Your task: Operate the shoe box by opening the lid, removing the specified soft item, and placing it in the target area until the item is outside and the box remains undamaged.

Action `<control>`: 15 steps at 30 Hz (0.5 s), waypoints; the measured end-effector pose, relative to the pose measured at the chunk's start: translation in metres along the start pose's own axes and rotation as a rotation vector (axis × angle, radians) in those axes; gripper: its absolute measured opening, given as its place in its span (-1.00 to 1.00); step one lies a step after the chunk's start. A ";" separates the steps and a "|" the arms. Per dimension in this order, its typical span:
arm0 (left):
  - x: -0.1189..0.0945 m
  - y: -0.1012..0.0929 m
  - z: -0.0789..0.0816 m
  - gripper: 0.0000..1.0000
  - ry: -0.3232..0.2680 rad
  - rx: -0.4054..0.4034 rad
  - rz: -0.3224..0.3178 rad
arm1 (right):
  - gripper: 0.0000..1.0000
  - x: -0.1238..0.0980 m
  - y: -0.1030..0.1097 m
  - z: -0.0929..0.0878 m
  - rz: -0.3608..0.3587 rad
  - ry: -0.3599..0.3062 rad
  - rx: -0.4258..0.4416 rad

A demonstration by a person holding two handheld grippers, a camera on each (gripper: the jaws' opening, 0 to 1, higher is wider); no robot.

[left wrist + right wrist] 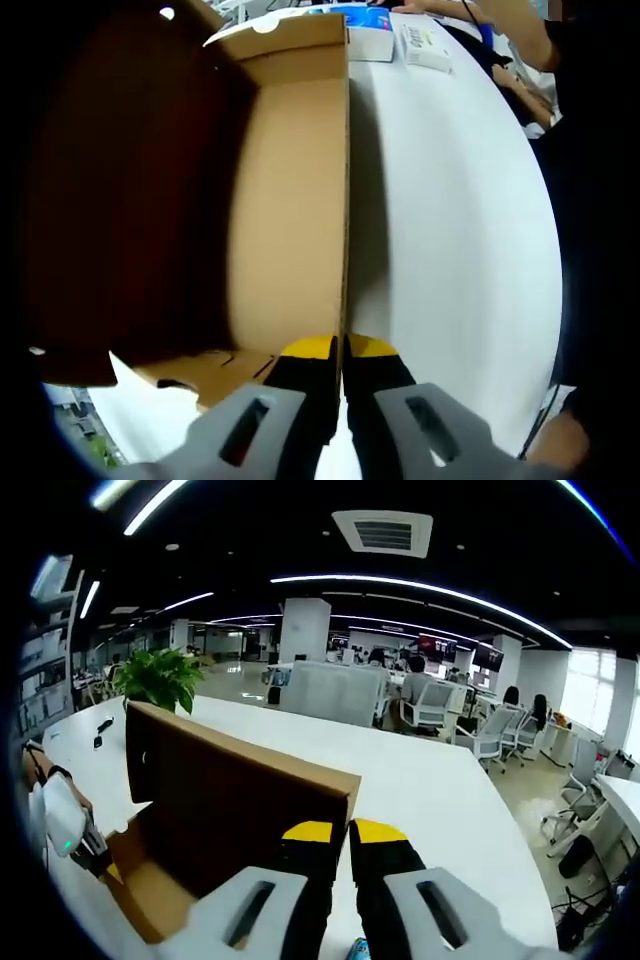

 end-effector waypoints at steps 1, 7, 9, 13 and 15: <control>0.000 0.000 0.000 -0.96 0.000 0.000 0.000 | -0.93 0.000 0.000 0.000 0.000 0.000 0.000; 0.001 0.001 0.000 -0.96 0.007 -0.002 0.000 | -0.93 -0.001 0.000 -0.001 -0.004 -0.005 -0.004; 0.001 0.001 0.000 -0.96 0.007 -0.002 0.001 | -0.93 -0.002 0.000 -0.001 -0.004 -0.006 -0.004; 0.001 0.001 0.001 -0.96 0.007 -0.001 0.003 | -0.93 -0.003 0.001 -0.002 -0.006 -0.008 -0.007; 0.001 0.001 0.000 -0.96 0.008 -0.001 0.003 | -0.93 -0.004 0.001 -0.002 -0.007 -0.009 -0.007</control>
Point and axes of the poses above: the point that each gripper's makers call its tool centre point, and the gripper's own axes: x roughly forward along the fingers, y roughly to its left, z roughly out of its top, the point moved 8 cm from there along -x, roughly backward along the fingers, and after that the axes turned 4 degrees about -z, right-handed, at the moved point
